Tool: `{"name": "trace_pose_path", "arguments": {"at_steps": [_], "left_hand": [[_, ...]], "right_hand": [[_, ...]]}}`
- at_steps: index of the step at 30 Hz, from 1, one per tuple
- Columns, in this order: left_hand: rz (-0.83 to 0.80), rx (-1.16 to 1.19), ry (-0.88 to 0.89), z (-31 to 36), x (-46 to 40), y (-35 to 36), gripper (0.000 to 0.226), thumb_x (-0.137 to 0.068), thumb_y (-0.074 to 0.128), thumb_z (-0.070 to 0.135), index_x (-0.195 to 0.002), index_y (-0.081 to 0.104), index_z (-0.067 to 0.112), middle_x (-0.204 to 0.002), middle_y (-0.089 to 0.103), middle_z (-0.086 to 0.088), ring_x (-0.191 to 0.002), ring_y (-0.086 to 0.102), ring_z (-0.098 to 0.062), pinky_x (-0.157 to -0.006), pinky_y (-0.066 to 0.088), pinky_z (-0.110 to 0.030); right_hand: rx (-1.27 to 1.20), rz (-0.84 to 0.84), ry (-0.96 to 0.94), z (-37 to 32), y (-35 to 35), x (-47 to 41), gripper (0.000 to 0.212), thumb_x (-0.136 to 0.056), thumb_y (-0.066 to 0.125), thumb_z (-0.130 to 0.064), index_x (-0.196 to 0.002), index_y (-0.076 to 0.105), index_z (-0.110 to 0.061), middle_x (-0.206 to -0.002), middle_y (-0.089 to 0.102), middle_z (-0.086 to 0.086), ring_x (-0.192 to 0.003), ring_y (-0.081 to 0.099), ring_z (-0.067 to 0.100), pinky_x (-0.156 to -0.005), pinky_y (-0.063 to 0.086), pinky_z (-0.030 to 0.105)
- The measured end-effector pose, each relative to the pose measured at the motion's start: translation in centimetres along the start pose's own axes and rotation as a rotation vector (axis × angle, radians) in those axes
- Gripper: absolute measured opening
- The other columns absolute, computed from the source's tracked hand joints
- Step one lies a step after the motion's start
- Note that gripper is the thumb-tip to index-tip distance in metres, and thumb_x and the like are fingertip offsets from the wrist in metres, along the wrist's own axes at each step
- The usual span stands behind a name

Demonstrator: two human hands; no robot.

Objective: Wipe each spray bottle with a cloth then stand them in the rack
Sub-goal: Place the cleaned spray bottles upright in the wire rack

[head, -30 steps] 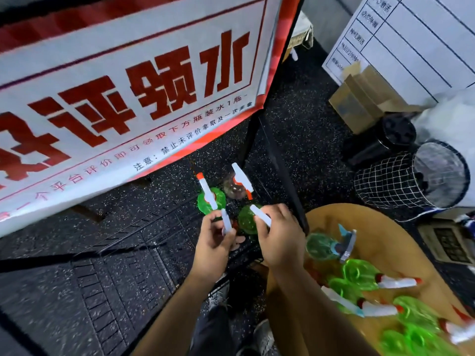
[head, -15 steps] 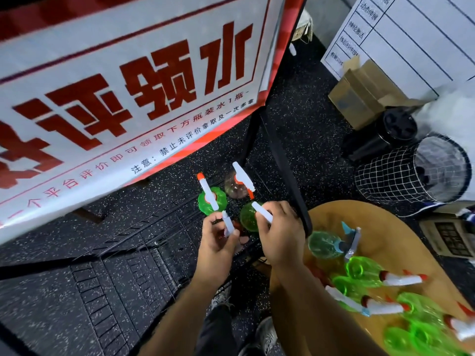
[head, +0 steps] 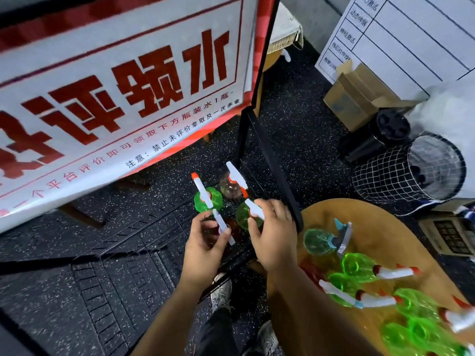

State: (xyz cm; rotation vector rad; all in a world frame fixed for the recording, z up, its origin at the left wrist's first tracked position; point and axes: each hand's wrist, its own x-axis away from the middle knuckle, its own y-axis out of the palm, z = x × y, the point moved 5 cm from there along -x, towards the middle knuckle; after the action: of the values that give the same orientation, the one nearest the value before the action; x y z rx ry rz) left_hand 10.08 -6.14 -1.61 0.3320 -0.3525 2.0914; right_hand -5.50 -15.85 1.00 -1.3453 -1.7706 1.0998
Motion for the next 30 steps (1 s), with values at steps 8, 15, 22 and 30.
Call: {"name": "trace_pose_path", "arguments": {"at_steps": [8,15,22,30], "left_hand": [[0.035,-0.065,0.063,1.1,2.2,-0.9,0.053,-0.088,0.078,0.034,-0.135,0.056,0.025,-0.113,0.066,-0.003,-0.087,0.068,0.003,-0.084,0.056,-0.018],[0.037,-0.178,0.169,2.8,6.3,1.2,0.043,-0.096,0.076,0.005,-0.133,0.056,0.013,-0.109,0.066,-0.006,-0.090,0.064,0.012,-0.080,0.047,-0.005],[-0.105,-0.207,0.207,2.5,11.6,8.2,0.047,-0.096,0.077,0.008,-0.138,0.055,0.013,-0.110,0.067,-0.007,-0.084,0.065,0.008,-0.077,0.049,-0.007],[-0.322,-0.231,0.217,0.8,17.5,17.2,0.046,-0.097,0.075,0.009,-0.136,0.052,0.021,-0.109,0.066,-0.004,-0.083,0.068,0.004,-0.076,0.052,-0.011]], "right_hand": [[-0.070,0.009,-0.065,0.4,-2.6,3.2,0.043,-0.091,0.075,-0.025,-0.133,0.064,-0.022,-0.130,0.058,0.001,-0.118,0.057,0.025,-0.099,0.052,0.046],[-0.120,0.047,-0.060,3.7,-6.3,7.7,0.041,-0.093,0.066,-0.030,-0.134,0.063,-0.021,-0.130,0.058,0.002,-0.120,0.056,0.028,-0.100,0.051,0.049],[-0.106,0.118,-0.001,10.5,-11.1,13.6,0.044,-0.088,0.075,-0.025,-0.130,0.065,-0.022,-0.128,0.059,0.000,-0.117,0.058,0.027,-0.096,0.053,0.045],[-0.075,0.189,0.141,20.4,-15.0,20.4,0.043,-0.087,0.060,-0.036,-0.127,0.068,-0.023,-0.126,0.060,0.002,-0.111,0.061,0.028,-0.093,0.054,0.043]]}}
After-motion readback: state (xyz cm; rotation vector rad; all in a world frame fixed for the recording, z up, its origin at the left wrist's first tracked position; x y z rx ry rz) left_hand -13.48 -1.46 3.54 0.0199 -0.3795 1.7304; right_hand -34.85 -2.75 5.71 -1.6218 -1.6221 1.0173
